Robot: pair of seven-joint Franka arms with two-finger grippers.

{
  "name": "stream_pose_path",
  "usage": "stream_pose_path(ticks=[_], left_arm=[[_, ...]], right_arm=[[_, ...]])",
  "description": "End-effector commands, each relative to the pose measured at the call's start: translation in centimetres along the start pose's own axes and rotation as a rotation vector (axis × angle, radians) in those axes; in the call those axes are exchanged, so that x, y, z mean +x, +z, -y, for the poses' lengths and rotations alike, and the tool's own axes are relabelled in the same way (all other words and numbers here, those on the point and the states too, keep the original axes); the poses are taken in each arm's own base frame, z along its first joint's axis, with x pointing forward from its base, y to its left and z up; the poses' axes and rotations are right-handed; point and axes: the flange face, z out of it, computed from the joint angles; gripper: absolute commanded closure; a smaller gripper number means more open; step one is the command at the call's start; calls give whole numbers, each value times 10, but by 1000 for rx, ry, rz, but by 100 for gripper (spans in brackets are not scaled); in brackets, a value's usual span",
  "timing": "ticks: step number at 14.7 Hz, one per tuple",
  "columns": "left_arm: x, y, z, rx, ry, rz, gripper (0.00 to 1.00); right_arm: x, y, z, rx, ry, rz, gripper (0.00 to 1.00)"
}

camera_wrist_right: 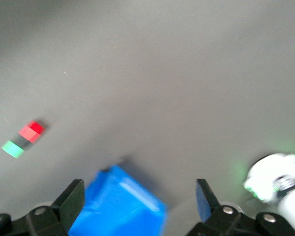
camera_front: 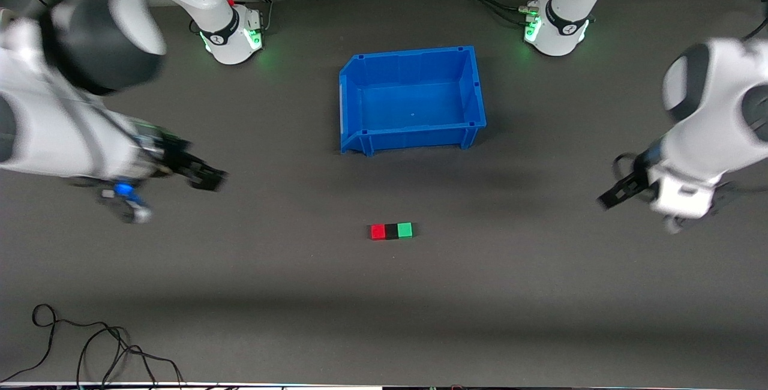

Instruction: Attach green and red cubes to black cube

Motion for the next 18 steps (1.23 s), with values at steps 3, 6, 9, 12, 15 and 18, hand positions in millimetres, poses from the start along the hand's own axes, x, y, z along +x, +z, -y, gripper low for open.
stream_pose_path(ticks=[3,6,9,12,15,18], left_arm=[[-28,-40,68,-33,235,35,0],[-23,-78,63,-46,296,12,0],[-6,-104,35,-56,426,2,0],[11,-118,20,-68,463,15,0],[4,-117,26,-54,517,13,4],[-4,-108,51,-123,498,1,5]], right_arm=[[24,-22,-91,-30,-383,-16,0],[40,-17,-112,-10,-445,-46,0],[35,5,-132,74,-446,-156,0],[35,7,-135,89,-453,-232,0],[35,2,-134,89,-452,-240,0],[33,1,-133,90,-452,-241,0]])
